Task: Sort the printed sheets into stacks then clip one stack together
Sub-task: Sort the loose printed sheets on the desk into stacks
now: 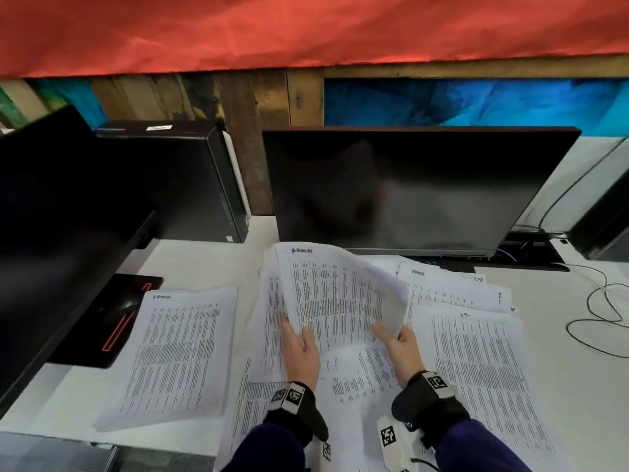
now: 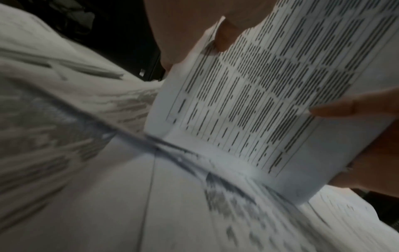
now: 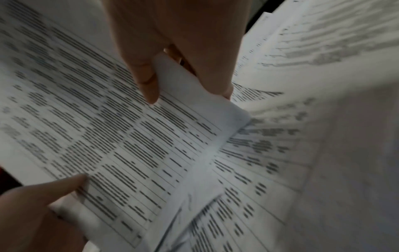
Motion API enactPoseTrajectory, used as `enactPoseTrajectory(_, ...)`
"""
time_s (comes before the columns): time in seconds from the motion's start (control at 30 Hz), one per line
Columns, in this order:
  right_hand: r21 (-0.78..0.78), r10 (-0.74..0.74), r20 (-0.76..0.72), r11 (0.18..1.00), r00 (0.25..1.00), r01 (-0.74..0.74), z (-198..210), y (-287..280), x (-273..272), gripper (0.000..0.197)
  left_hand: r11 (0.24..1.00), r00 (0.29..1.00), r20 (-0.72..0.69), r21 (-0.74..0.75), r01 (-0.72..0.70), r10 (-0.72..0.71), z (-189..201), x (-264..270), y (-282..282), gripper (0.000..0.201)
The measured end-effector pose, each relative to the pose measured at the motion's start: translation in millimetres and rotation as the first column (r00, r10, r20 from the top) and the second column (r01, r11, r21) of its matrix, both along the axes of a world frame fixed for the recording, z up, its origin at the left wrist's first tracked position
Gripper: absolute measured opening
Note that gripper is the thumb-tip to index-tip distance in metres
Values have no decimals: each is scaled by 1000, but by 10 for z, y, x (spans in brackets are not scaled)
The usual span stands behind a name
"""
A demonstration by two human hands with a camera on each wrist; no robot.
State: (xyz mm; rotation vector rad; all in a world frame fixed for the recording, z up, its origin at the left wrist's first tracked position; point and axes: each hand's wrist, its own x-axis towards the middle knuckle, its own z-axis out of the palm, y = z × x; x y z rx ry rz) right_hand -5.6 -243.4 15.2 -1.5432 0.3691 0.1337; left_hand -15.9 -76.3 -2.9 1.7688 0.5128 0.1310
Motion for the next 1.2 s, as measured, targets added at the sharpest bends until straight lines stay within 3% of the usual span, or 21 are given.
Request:
enactPoseTrajectory(0.2,-154,48,16,987,999,-45,92,115,132,16,996,998,-61,88,16,-11,-73,40,187,46)
enactPoseTrajectory(0.3,-192,89,17,978,996,-84,54,267,120,27,990,988,-150,126,63,-44,77,51,549,49)
enactPoseTrajectory(0.4,-299,73,-77,950,994,-93,-151,369,42,40,991,971,-226,94,98,-75,256,53,1101,53)
enactPoseTrajectory(0.53,-564,146,-171,797,974,-218,-604,357,-43,48,994,944,-327,80,76,-46,397,33,1946,52)
enactPoseTrajectory(0.6,-615,160,-206,746,965,-255,-747,354,-29,50,993,914,-404,112,24,23,402,-62,2370,46)
enactPoseTrajectory(0.67,-637,161,-222,723,962,-268,-792,360,7,48,991,884,-465,132,20,44,238,-149,2847,36)
enactPoseTrajectory(0.7,-641,153,-226,720,962,-265,-731,384,4,49,985,867,-494,171,29,60,-29,-147,3149,35)
enactPoseTrajectory(0.73,-643,142,-234,719,962,-263,-715,402,3,51,981,849,-524,188,38,67,-417,-107,3507,42)
enactPoseTrajectory(0.8,-646,133,-249,715,959,-267,-678,418,-3,51,968,773,-632,228,108,62,-655,-130,3764,57)
enactPoseTrajectory(0.87,-651,124,-262,709,957,-271,-640,420,-10,40,947,753,-652,289,138,90,-585,-209,3764,56)
enactPoseTrajectory(0.97,-670,95,-282,692,955,-267,-575,460,-6,36,916,712,-647,402,13,274,-144,-343,3388,56)
enactPoseTrajectory(1.07,-641,34,-307,731,951,-233,-527,536,29,43,763,736,-480,642,-76,477,85,-293,2933,57)
enactPoseTrajectory(1.13,-612,-22,-341,764,940,-205,-502,593,68,50,730,871,-340,683,-30,354,56,-174,2644,50)
enactPoseTrajectory(1.2,-575,-80,-384,800,920,-170,-482,659,103,58,790,966,-240,608,71,97,9,-51,2271,39)
